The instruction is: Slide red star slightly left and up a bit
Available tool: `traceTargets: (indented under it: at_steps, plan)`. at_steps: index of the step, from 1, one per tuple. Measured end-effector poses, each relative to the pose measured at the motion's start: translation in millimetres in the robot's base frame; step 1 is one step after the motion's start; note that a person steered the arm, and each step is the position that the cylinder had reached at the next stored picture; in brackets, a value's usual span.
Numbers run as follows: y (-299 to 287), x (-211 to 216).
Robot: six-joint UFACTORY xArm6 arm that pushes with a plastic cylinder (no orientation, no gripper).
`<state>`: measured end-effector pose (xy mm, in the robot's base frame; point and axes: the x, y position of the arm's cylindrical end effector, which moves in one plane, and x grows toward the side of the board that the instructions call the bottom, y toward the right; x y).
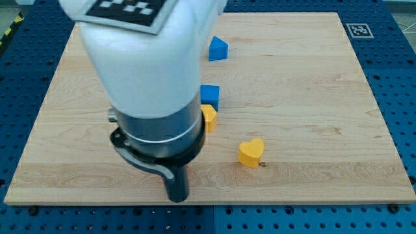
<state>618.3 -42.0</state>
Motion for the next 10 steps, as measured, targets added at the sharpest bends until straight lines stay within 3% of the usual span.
traceTargets:
  at_steps: [2,8,10]
  plan:
    - [39.0,-13.1]
    - [-97.9,-24.8]
    - [-97.6,-47.3]
